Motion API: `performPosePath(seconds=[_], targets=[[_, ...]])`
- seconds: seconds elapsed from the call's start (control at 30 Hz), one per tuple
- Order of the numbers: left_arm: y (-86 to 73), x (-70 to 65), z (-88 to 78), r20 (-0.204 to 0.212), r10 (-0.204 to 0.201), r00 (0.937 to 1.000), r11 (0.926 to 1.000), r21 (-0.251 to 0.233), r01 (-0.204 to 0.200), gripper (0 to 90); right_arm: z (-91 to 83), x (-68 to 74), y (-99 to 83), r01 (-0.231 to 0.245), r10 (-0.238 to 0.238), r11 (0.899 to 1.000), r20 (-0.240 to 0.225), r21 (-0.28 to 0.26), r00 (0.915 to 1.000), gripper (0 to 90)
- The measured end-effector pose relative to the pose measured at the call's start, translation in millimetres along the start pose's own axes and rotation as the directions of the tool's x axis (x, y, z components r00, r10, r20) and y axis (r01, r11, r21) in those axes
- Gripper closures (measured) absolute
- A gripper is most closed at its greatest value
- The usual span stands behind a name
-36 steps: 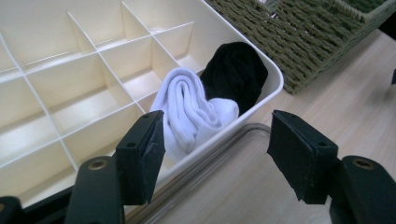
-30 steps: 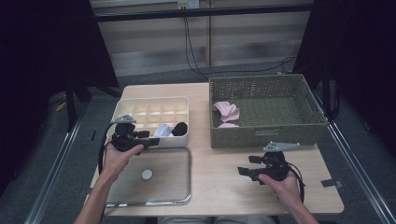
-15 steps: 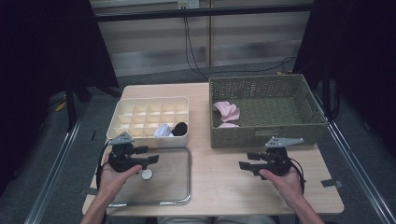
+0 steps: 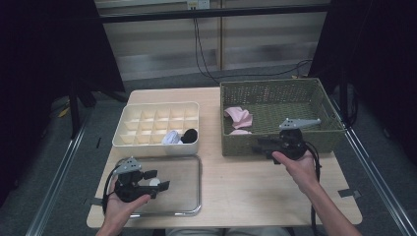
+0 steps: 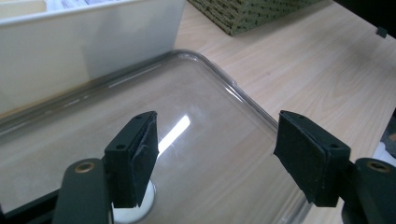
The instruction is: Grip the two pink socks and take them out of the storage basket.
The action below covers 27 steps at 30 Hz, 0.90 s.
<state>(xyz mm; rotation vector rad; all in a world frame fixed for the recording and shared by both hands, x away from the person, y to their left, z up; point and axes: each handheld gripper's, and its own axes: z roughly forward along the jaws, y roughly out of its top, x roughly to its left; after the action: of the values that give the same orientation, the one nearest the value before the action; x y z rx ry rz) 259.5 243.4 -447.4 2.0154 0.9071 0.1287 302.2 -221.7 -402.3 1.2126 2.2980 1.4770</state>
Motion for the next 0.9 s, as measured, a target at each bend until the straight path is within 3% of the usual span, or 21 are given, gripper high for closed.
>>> performPosePath(seconds=[0.2,0.5,0.73,0.83,0.9], targets=[[-9.8,-5.0,-2.4,0.017,0.016,0.9997,0.9998,-0.012,-0.015,28.7,0.8,-9.0,18.6,0.02,-0.02,1.0,0.008,0.023,0.9998,53.3],[-13.5,-3.4,-2.3,0.016,-0.013,0.9998,0.9986,-0.051,0.014,28.3,18.9,-29.0,47.9,0.025,-0.026,0.998,0.012,0.049,0.9996,55.5],[-15.2,-10.6,2.8,0.037,0.014,0.9992,0.9995,-0.027,-0.013,28.1,39.1,-41.3,66.3,0.036,-0.04,0.995,0.048,0.091,0.998,56.3],[-15.1,-8.0,1.3,0.075,-0.031,0.9967,0.9981,-0.05,0.034,28.6,46.6,-46.4,73.4,0.042,-0.049,0.993,0.059,0.112,0.997,56.7],[-14.5,-6.4,0.7,0.053,-0.034,0.998,0.9977,-0.058,0.037,29.0,50.9,-50.4,78.8,0.042,-0.051,0.993,0.082,0.109,0.9953,54.8]])
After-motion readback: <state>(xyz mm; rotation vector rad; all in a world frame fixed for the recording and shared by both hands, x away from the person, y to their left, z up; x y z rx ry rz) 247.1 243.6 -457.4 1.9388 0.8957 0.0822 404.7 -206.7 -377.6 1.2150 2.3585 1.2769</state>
